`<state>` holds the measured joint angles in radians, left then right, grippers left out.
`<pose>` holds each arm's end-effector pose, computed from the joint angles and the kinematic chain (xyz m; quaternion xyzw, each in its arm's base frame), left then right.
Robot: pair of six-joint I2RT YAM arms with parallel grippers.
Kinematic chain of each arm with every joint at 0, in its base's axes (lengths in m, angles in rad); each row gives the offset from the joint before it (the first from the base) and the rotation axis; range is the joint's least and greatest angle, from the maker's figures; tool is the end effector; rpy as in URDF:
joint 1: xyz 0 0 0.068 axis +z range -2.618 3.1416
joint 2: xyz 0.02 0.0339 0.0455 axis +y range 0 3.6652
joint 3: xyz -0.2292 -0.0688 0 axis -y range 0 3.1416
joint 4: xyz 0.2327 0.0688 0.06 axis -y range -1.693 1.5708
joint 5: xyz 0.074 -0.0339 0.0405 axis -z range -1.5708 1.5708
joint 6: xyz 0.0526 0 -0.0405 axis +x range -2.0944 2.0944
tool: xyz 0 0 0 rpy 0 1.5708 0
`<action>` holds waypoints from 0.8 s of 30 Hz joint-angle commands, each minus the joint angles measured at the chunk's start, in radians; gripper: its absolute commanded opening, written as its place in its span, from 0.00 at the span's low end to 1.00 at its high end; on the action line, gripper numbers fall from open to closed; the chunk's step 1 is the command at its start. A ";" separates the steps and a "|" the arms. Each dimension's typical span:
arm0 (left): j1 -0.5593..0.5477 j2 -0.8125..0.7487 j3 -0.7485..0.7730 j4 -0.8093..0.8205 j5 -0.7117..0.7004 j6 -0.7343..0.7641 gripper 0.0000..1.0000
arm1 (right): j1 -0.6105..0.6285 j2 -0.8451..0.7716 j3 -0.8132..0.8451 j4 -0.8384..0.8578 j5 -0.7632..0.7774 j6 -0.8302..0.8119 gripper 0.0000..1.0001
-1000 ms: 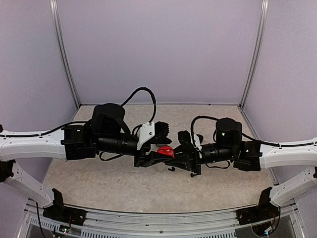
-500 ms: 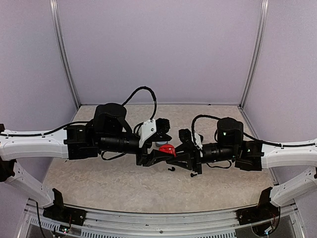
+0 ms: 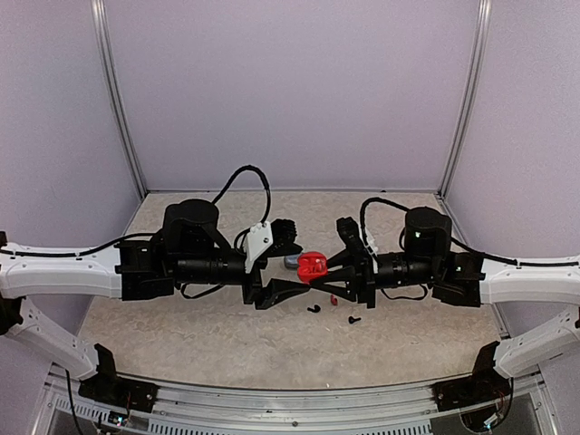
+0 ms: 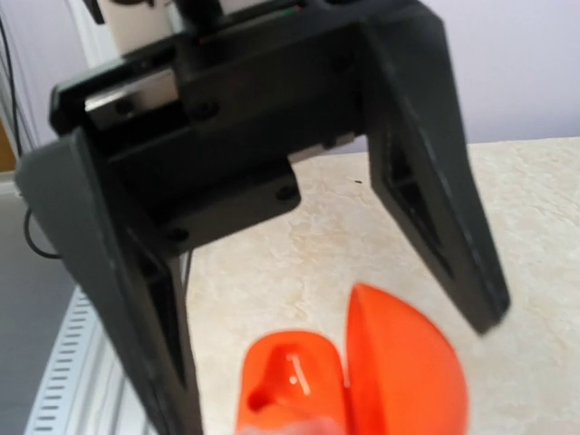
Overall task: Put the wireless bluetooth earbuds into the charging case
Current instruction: Adjust the right earbud in the right side groove of the charging case.
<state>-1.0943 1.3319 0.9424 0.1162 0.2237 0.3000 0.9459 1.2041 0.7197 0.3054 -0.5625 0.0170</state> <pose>0.1384 -0.2937 0.2695 0.5601 0.5638 -0.3143 0.5193 0.1459 0.2502 0.2511 -0.4894 0.5795 0.4740 0.4472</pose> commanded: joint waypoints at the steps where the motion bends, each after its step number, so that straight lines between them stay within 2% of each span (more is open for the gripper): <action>1: 0.004 -0.077 -0.041 0.098 0.001 -0.027 0.76 | -0.013 -0.010 -0.009 0.028 -0.044 0.049 0.00; 3: 0.004 -0.100 -0.048 0.107 -0.009 -0.029 0.76 | -0.014 -0.004 -0.005 0.019 -0.059 0.053 0.00; 7: 0.002 -0.138 -0.061 0.090 0.041 0.055 0.66 | -0.014 0.010 0.006 -0.009 -0.080 0.057 0.00; 14: -0.036 -0.093 0.056 -0.161 0.111 0.272 0.53 | -0.016 0.036 0.030 -0.076 -0.117 0.055 0.00; 19: -0.091 -0.045 0.095 -0.212 0.067 0.368 0.38 | -0.016 0.051 0.042 -0.103 -0.132 0.057 0.00; 24: -0.103 -0.027 0.118 -0.218 0.061 0.397 0.36 | -0.015 0.074 0.053 -0.120 -0.149 0.054 0.00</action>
<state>-1.1889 1.2922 1.0111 -0.0677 0.2977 0.6357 0.9394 1.2587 0.7311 0.2104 -0.6796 0.0689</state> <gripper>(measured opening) 0.364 0.213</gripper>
